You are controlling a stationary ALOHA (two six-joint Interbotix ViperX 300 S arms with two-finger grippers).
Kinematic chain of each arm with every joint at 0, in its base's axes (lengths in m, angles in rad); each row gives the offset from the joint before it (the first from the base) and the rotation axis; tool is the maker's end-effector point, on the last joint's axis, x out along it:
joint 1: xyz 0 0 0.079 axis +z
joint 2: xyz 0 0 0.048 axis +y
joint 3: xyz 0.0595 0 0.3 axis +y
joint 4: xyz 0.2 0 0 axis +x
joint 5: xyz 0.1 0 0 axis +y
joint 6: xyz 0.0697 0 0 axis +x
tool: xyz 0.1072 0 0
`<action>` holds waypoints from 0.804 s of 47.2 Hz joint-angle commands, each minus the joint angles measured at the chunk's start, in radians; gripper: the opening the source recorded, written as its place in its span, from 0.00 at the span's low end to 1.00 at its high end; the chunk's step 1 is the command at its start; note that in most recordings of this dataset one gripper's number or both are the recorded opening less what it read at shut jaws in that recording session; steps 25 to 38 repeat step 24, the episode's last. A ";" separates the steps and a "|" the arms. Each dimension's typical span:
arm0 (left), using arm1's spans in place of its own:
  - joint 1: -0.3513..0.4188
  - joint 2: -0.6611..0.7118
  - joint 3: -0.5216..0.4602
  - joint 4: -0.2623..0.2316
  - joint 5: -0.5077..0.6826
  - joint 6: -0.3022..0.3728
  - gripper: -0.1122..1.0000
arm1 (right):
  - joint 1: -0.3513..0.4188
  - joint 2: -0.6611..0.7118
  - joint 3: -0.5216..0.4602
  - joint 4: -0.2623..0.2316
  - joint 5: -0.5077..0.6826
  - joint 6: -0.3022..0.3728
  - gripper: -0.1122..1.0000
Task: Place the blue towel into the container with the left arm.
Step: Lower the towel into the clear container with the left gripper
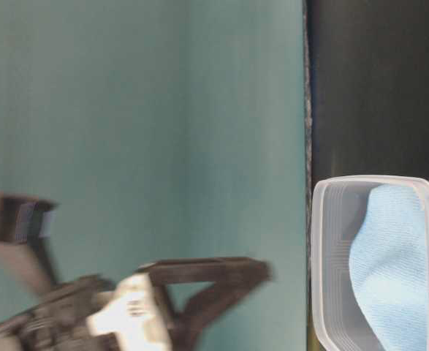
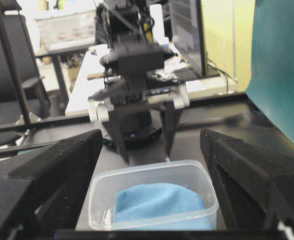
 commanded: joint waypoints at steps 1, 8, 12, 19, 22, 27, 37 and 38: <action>-0.012 -0.100 -0.026 0.003 -0.017 0.000 0.84 | 0.000 0.011 -0.006 0.003 -0.009 0.000 0.79; -0.040 -0.247 0.018 0.003 -0.095 -0.003 0.86 | 0.000 0.000 -0.011 0.003 -0.017 0.000 0.79; -0.052 -0.341 0.077 0.003 -0.190 -0.006 0.86 | 0.000 -0.009 -0.012 0.003 -0.017 -0.006 0.79; -0.041 -0.500 0.212 0.003 -0.383 -0.021 0.85 | 0.000 -0.020 -0.008 0.005 -0.008 0.002 0.78; -0.037 -0.554 0.270 0.003 -0.448 -0.028 0.85 | 0.000 -0.020 -0.006 0.005 -0.008 0.002 0.78; -0.037 -0.589 0.307 0.003 -0.485 -0.029 0.85 | 0.000 -0.021 -0.006 0.003 -0.008 0.002 0.78; -0.037 -0.589 0.307 0.003 -0.485 -0.029 0.85 | 0.000 -0.021 -0.006 0.003 -0.008 0.002 0.78; -0.037 -0.589 0.307 0.003 -0.485 -0.029 0.85 | 0.000 -0.021 -0.006 0.003 -0.008 0.002 0.78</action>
